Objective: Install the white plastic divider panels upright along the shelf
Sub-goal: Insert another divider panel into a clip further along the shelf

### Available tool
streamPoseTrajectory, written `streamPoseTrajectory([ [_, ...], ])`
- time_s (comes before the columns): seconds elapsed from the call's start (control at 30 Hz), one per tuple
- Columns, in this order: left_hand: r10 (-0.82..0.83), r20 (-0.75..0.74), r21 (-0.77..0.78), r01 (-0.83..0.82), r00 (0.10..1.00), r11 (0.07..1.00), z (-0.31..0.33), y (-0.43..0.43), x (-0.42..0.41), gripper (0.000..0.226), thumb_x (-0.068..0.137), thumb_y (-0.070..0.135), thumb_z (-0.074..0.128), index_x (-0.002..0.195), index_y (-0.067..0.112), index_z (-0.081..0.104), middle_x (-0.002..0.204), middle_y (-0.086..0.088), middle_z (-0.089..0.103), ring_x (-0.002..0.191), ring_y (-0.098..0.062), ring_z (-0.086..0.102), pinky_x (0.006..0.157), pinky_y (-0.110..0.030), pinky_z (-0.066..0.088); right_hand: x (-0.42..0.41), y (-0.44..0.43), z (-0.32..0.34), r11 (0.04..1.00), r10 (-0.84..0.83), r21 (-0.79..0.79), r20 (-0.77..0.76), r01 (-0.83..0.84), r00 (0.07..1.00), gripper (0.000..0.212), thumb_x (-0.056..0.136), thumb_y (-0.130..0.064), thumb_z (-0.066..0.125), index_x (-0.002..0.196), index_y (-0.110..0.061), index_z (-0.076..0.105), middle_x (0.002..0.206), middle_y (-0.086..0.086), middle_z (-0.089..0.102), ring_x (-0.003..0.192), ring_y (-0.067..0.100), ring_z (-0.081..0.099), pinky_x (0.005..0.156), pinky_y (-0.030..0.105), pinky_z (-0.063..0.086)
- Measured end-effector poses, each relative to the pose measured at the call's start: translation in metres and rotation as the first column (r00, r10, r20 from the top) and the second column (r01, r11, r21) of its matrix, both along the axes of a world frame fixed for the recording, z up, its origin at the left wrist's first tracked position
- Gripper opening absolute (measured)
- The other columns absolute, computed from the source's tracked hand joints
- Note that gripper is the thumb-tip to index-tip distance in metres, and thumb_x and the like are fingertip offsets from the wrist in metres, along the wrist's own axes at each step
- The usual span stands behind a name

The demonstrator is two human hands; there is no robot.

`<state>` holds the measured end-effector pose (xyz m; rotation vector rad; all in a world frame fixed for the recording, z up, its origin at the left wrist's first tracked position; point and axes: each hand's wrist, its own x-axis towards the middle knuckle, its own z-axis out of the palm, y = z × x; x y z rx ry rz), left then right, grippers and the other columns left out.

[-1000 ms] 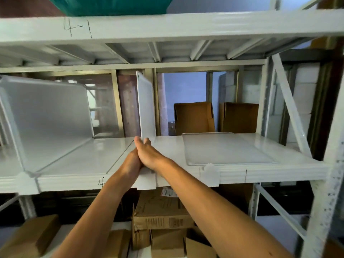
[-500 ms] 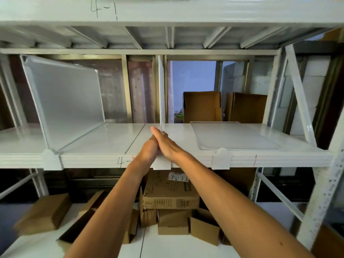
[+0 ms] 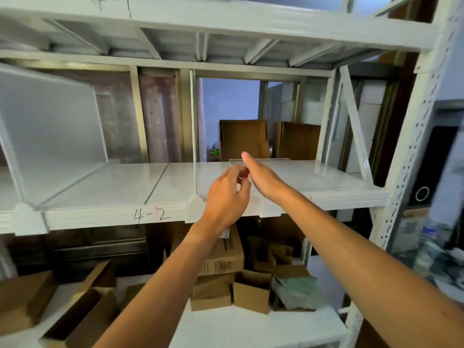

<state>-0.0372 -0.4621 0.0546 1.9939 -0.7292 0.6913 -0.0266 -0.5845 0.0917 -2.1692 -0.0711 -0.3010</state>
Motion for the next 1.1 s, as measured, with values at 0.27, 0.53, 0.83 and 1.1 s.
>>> streamPoseTrajectory([
  [0.27, 0.044, -0.247, 0.298, 0.032, 0.968, 0.954, -0.004, -0.034, 0.025, 0.048, 0.102, 0.049, 0.038, 0.145, 0.028, 0.048, 0.153, 0.003, 0.044, 0.14, -0.022, 0.04, 0.114, -0.039, 0.029, 0.006, -0.084, -0.008, 0.966, -0.225, -0.152, -0.083, 0.211, 0.971, 0.066, 0.1, -0.061, 0.032, 0.148, -0.018, 0.043, 0.153, 0.007, 0.043, 0.137, 0.028, 0.043, 0.11, 0.043, 0.034],
  [0.53, 0.235, -0.306, 0.512, -0.049, 0.923, 0.858, 0.0, -0.066, 0.047, 0.062, 0.101, 0.061, 0.027, 0.116, 0.017, 0.068, 0.129, -0.005, 0.065, 0.119, -0.029, 0.056, 0.103, -0.04, 0.039, 0.031, -0.182, -0.021, 0.882, -0.386, -0.325, -0.089, 0.34, 0.918, 0.051, 0.095, -0.044, 0.048, 0.128, -0.005, 0.05, 0.123, 0.016, 0.058, 0.104, 0.03, 0.059, 0.08, 0.038, 0.046],
  [0.83, 0.509, -0.243, 0.755, -0.168, 0.825, 0.634, 0.01, -0.119, 0.084, 0.095, 0.07, 0.09, 0.047, 0.135, 0.021, 0.055, 0.139, -0.002, 0.057, 0.123, -0.027, 0.053, 0.098, -0.039, 0.043, 0.054, -0.25, -0.012, 0.96, -0.269, 0.037, -0.153, 0.277, 0.951, 0.062, 0.096, -0.035, 0.053, 0.149, -0.009, 0.035, 0.143, 0.014, 0.048, 0.123, 0.031, 0.051, 0.098, 0.042, 0.042],
  [1.1, 0.537, -0.298, 0.752, -0.152, 0.789, 0.641, 0.013, -0.136, 0.084, 0.09, 0.074, 0.084, 0.052, 0.144, 0.028, 0.046, 0.15, -0.002, 0.046, 0.133, -0.028, 0.044, 0.096, -0.038, 0.036, 0.055, -0.292, -0.005, 0.779, -0.173, 0.549, -0.279, 0.304, 0.945, 0.04, 0.091, -0.032, 0.057, 0.126, -0.012, 0.055, 0.114, 0.021, 0.056, 0.102, 0.03, 0.061, 0.083, 0.038, 0.051],
])
